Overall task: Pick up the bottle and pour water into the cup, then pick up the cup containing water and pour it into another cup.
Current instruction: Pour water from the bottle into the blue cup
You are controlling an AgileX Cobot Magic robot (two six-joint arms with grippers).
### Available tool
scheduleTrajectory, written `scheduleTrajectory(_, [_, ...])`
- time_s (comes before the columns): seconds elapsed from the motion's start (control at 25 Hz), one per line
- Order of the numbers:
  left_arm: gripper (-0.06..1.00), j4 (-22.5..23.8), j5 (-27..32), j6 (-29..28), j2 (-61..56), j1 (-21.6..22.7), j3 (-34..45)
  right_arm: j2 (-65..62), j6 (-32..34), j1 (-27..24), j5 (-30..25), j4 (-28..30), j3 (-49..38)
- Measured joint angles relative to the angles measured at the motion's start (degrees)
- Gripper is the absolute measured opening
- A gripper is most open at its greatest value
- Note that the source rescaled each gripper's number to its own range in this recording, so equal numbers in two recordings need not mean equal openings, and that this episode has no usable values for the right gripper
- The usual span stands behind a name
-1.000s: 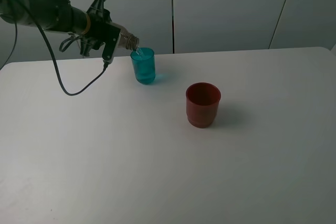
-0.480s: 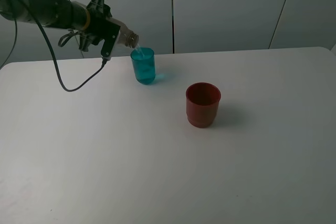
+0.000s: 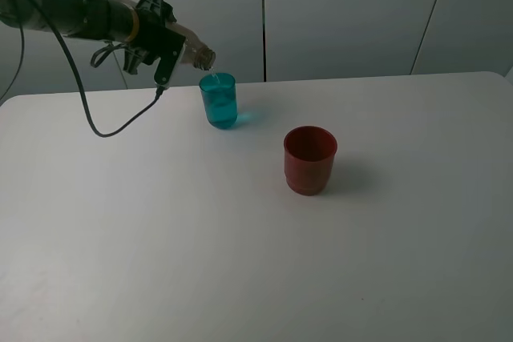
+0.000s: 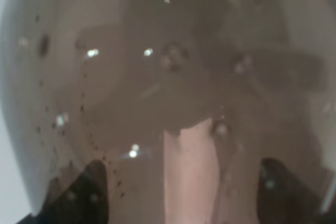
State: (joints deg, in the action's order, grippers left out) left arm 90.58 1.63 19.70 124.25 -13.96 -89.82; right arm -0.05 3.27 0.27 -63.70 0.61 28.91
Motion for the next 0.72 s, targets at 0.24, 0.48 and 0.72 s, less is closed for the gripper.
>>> scheduleTrajectory(0.24, [0.0, 0.55, 0.0, 2.78, 0.0, 0.08, 0.0, 0.0, 0.0, 0.0, 0.0, 0.0, 0.0])
scheduleTrajectory(0.48, [0.0, 2.62, 0.0, 3.98, 0.0, 0.08, 0.0, 0.0, 0.39, 0.0, 0.0, 0.0, 0.0])
scheduleTrajectory(0.72, [0.0, 2.84, -1.63, 4.21, 0.0, 0.08, 0.0, 0.0, 1.2, 0.0, 0.0, 0.0, 0.0])
